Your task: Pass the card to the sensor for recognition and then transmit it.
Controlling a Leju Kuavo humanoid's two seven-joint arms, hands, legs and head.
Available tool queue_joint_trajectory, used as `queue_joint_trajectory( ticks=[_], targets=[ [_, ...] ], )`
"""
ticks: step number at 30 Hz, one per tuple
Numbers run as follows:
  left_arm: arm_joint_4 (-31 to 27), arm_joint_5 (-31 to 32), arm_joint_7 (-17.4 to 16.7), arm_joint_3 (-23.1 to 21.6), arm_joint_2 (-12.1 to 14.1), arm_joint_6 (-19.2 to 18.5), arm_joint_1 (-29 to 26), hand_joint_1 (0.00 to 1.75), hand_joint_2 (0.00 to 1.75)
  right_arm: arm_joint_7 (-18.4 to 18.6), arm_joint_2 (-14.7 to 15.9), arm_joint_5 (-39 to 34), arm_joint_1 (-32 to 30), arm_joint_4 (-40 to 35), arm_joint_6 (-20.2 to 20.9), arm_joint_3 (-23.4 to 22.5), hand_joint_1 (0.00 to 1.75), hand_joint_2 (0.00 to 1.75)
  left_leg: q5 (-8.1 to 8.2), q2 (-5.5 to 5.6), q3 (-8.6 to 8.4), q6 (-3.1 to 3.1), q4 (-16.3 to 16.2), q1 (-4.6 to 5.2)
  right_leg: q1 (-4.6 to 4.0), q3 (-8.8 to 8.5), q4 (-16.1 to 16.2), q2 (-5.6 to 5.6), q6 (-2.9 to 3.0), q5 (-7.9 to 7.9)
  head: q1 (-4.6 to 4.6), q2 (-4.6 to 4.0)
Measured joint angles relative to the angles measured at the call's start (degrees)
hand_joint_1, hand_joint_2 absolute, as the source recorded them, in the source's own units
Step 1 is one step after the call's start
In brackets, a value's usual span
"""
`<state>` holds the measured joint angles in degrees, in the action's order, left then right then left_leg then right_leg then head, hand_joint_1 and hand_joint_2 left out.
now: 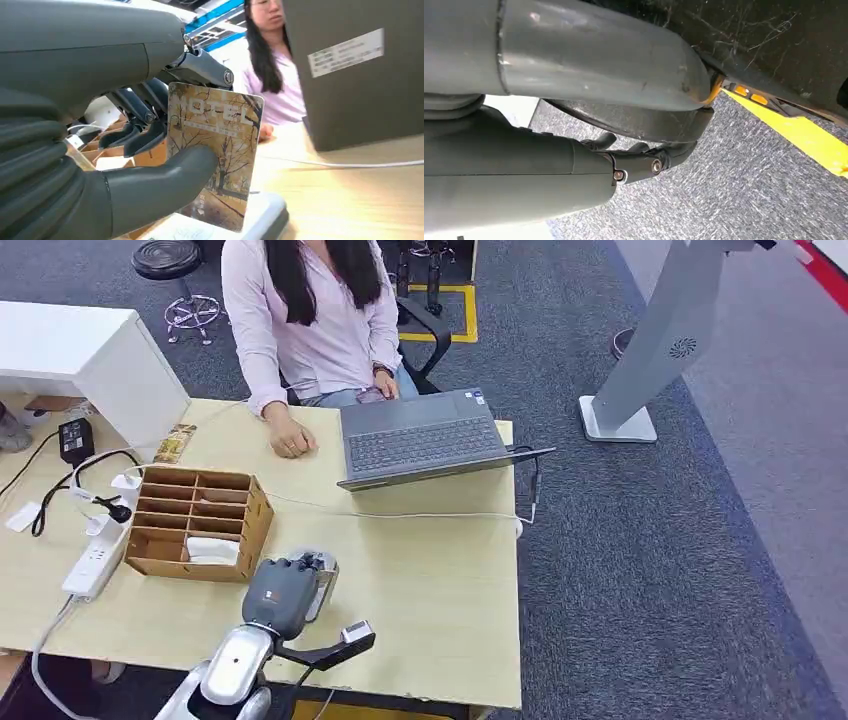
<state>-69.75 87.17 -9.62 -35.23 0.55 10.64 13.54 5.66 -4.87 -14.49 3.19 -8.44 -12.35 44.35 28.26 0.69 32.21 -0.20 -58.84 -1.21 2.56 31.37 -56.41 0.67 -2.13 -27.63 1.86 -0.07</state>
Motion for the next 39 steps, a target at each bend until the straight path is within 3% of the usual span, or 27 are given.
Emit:
queue_joint_trajectory(
  ticks=[29,35,37,39],
  targets=[
    [1.0,-0.1,-0.7,2.7,-0.8,-1.9,-0.7,1.75,1.75,0.0,0.0,-0.3,0.0,0.3,0.3,0.5,0.00,0.00,0.00,0.00,-0.04,0.00,0.0,0.00,0.00,-0.05,0.0,-0.01,0.00,0.00,0.00,0.00],
    [1.2,0.1,-2.9,2.7,-1.1,1.9,0.0,1.75,1.75,0.1,0.0,-0.3,0.0,0.3,0.3,0.8,0.00,0.00,-0.04,0.00,-0.04,-0.01,0.0,0.00,0.00,-0.04,0.0,-0.01,0.00,0.02,0.00,0.00],
    [0.9,0.1,-3.8,2.7,-1.2,5.5,0.4,1.75,1.75,0.2,0.0,-0.1,0.0,0.3,0.5,0.9,0.00,0.00,-0.04,0.00,-0.03,-0.01,0.0,0.00,0.00,-0.03,0.0,0.00,0.00,0.02,0.00,0.00],
    [0.6,0.1,-4.1,2.9,-1.2,11.7,1.4,1.75,1.75,0.2,0.0,0.2,0.0,0.3,0.9,1.4,0.00,0.00,-0.04,0.00,-0.02,0.00,0.0,0.00,0.00,-0.03,0.0,-0.01,-0.01,0.02,0.00,0.00]
  ],
)
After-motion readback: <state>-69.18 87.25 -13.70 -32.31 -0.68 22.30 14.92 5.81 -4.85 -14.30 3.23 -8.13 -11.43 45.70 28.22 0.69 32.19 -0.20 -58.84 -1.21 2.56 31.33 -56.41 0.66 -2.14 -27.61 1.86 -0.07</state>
